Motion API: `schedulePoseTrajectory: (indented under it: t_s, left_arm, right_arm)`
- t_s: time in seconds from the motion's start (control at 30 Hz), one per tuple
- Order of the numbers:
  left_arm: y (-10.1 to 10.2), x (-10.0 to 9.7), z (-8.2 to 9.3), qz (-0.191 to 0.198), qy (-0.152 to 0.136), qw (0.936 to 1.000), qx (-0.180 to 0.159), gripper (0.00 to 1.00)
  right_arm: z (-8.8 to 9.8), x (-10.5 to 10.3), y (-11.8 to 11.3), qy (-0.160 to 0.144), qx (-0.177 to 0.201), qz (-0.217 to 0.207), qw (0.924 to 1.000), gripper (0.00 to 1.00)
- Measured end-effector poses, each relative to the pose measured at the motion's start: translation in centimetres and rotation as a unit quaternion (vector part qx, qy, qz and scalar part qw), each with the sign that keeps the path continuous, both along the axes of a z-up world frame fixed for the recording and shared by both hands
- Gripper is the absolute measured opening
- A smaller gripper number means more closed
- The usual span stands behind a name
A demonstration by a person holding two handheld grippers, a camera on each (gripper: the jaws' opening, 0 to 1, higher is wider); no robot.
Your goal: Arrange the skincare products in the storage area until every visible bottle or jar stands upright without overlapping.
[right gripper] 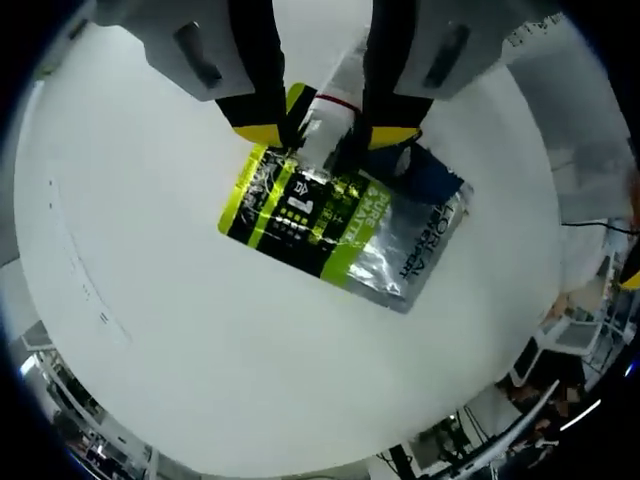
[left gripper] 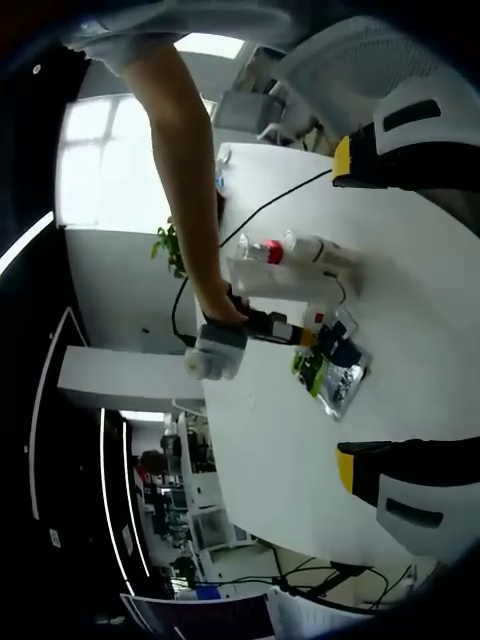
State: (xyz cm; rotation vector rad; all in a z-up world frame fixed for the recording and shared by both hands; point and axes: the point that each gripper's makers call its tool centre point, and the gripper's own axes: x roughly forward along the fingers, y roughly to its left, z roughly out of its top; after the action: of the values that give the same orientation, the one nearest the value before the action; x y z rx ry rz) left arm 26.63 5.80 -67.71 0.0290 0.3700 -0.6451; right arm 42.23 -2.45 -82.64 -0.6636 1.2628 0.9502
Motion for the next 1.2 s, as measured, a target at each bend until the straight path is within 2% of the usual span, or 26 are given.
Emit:
schedulePoseTrajectory:
  t_s: [0.07, 0.1, 0.27, 0.53, 0.87, 1.03, 1.1, 1.2]
  left_arm:
    - [0.0, -0.1, 0.0, -0.002, 0.000, 1.0000, -0.001, 0.99]
    - [0.0, -0.1, 0.0, -0.001, 0.000, 1.0000, -0.002, 0.99]
    - [-0.1, -0.1, 0.0, -0.003, 0.000, 1.0000, 0.000, 0.99]
    - [-0.4, -0.1, -0.1, -0.008, 0.001, 1.0000, 0.003, 0.99]
    - [-0.5, -0.3, -0.1, -0.014, -0.001, 0.9999, 0.008, 0.99]
    - [-0.4, -0.3, 0.1, -0.013, -0.003, 0.9999, 0.006, 0.99]
    - [-0.3, -0.4, 0.1, -0.013, -0.004, 0.9999, 0.007, 0.99]
    - [-0.3, -0.4, 0.1, -0.014, -0.004, 0.9998, 0.009, 0.99]
  right_arm:
    - [-0.2, -0.1, 0.0, -0.003, -0.012, 0.005, 0.9999, 0.26]
    - [-0.3, 0.7, 0.0, -0.006, -0.021, 0.010, 0.9997, 0.25]
    - [-0.3, 0.7, 0.0, 0.001, -0.025, 0.006, 0.9997, 0.25]
    - [-0.5, 0.5, 0.1, -0.014, -0.054, 0.044, 0.9974, 0.25]
    - [-0.5, 1.0, -0.2, -0.014, -0.044, 0.030, 0.9985, 0.19]
    - [-0.4, 1.1, -0.4, -0.012, -0.006, 0.010, 0.9999, 0.18]
    - [-0.3, 1.0, -0.6, -0.012, -0.005, 0.010, 0.9999, 0.17]
    - [-0.1, 1.5, -1.0, -0.029, -0.008, 0.012, 0.9995, 0.17]
